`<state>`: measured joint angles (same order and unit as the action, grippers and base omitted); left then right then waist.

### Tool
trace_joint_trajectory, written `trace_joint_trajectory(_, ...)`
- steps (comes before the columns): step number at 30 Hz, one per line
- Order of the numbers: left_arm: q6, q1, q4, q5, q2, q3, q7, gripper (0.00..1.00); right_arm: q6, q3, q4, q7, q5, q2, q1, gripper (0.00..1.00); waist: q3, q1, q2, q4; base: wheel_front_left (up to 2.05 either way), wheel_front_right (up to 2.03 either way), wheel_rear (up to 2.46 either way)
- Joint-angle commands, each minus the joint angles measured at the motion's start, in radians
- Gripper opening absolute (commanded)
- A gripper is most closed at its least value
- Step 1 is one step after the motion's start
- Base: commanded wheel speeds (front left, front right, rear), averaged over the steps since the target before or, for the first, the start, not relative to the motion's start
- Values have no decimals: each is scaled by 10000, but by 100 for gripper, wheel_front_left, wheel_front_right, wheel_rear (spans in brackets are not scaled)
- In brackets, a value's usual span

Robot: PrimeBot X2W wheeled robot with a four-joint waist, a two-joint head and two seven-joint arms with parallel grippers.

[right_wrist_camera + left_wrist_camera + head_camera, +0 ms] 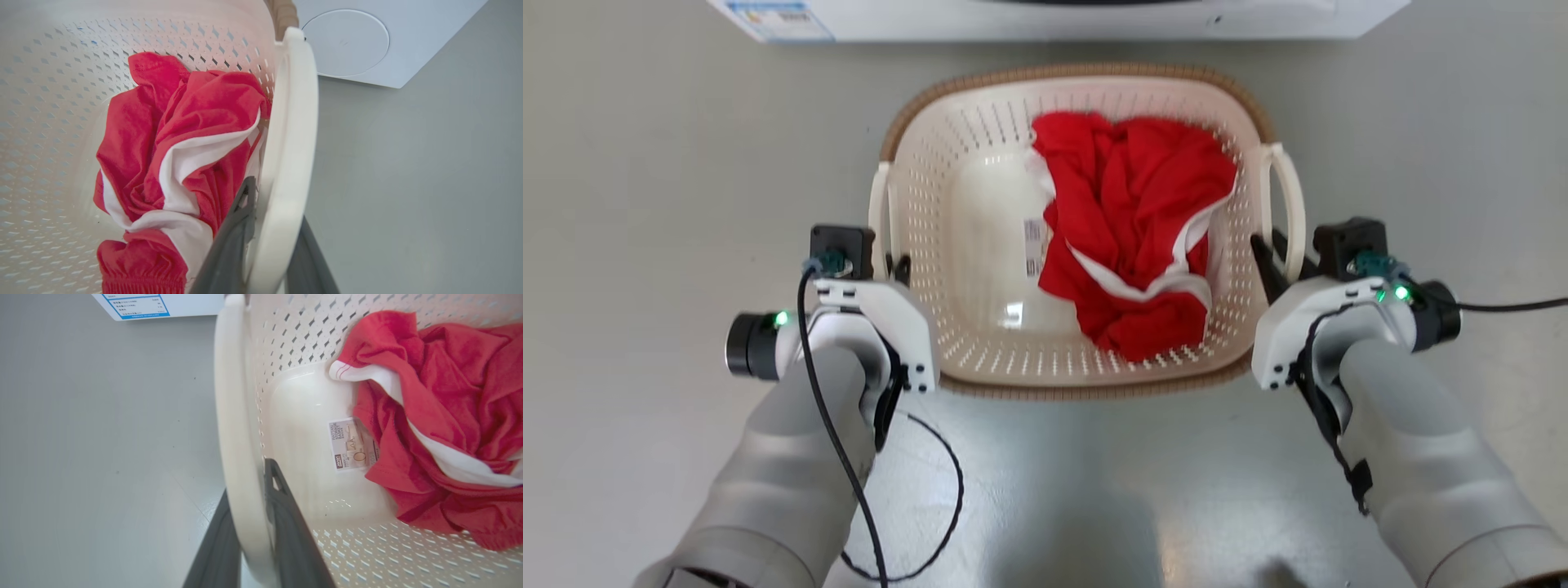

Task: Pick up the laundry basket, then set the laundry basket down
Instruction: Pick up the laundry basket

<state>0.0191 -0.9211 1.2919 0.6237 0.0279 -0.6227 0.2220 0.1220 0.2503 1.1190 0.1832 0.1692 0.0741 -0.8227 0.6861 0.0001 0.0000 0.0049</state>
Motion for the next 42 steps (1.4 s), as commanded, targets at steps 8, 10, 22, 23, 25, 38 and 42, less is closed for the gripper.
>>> trace_joint_trajectory(8,131,1113,-40,71,275,-62,-14,0,87,960,112,-406,731,-239,1138,0,-1628,0,0,-221,0,0,0)
trace_joint_trajectory(10,139,1393,-34,100,269,-103,-68,0,87,1143,137,-548,915,-239,1324,0,-1985,0,0,-251,0,0,0)
trace_joint_trajectory(22,103,2877,-21,311,229,-437,-421,0,87,2026,283,-1302,1806,-239,2592,0,-4143,0,0,-262,0,0,0)
trace_joint_trajectory(23,83,3027,-35,356,228,-476,-456,0,87,2123,251,-1355,1881,-239,2725,0,-4334,0,0,-270,0,0,0)
trace_joint_trajectory(25,74,3301,-125,463,227,-559,-543,0,87,2283,196,-1459,2020,-239,2954,0,-4663,0,0,-284,0,0,0)
trace_joint_trajectory(38,225,4640,-653,993,224,-1267,-1046,0,87,2921,-56,-1948,2707,-239,4030,0,-6150,0,0,-210,0,0,0)
trace_joint_trajectory(42,306,4972,-852,1145,224,-1528,-1187,0,87,3016,-52,-2055,2873,-239,4405,0,-6419,0,0,-77,0,0,0)
